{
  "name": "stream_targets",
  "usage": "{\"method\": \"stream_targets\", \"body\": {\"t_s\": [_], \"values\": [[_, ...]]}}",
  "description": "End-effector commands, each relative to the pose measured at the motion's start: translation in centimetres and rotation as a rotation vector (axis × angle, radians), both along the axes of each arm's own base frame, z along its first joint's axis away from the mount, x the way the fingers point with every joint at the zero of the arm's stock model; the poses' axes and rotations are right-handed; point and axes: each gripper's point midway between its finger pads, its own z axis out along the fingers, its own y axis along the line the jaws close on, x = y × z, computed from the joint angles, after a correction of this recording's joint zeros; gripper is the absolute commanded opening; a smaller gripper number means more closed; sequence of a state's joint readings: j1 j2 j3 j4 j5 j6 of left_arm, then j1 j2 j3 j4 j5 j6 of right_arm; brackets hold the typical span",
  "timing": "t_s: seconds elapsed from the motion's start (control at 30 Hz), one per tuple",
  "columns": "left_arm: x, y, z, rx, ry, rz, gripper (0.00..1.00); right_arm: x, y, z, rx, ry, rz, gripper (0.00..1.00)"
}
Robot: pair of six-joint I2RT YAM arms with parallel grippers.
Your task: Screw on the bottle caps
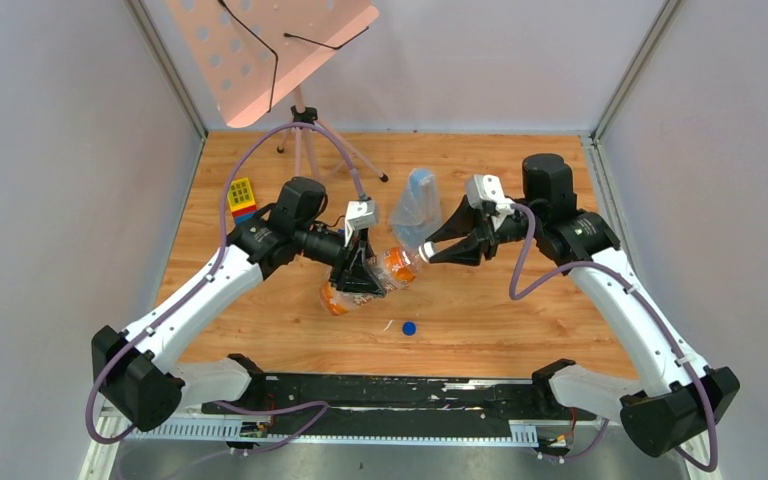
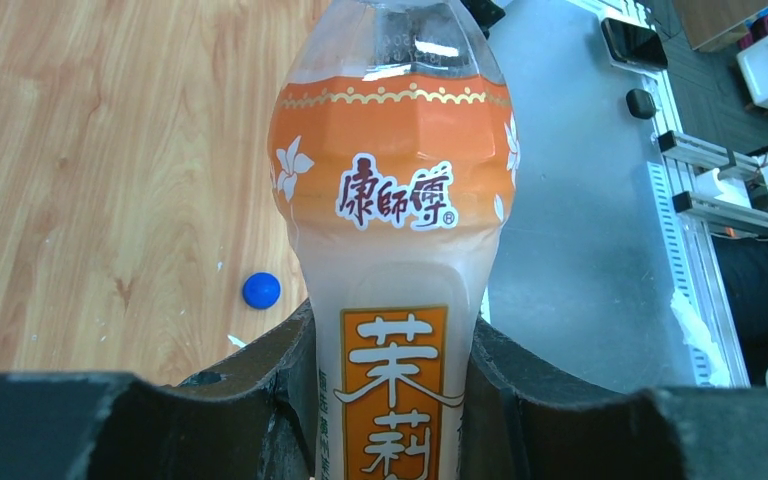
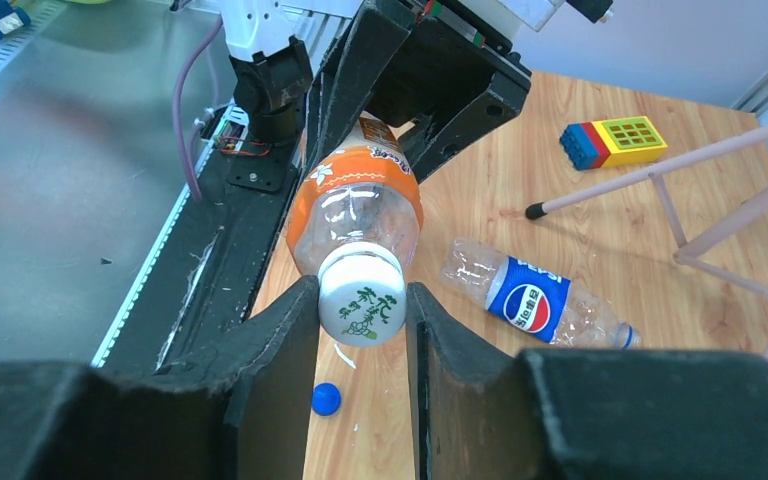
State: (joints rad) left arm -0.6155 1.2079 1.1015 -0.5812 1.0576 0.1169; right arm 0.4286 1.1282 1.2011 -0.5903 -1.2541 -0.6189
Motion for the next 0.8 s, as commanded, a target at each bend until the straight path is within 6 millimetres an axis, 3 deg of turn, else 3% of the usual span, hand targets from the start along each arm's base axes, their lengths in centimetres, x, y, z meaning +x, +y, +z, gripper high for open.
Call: {"method": "stream_targets", "body": {"t_s": [0.0, 0.23, 0.4, 0.77], "values": [[1.5, -1.8, 6.5, -0.214, -0.267, -0.035, 0.00, -1.5, 1.1, -0.5, 0.001, 0.086, 0.121, 0.00], [3.2, -1.5, 5.9, -0.133, -0.386, 0.068, 0.00, -1.0, 1.3, -0.7, -0.049, 0.201, 0.061, 0.00], [4.9, -2.0, 6.0, -0.080, -0.585, 0.173, 0.00, -0.1, 1.7, -0.7, -0.103, 0.349, -0.024, 0.00], [8.2, -2.0, 8.6, -0.091, -0.885, 0.461, 0.00, 4.8, 2.6, -2.5, -0.203, 0.843, -0.455, 0.00]]}}
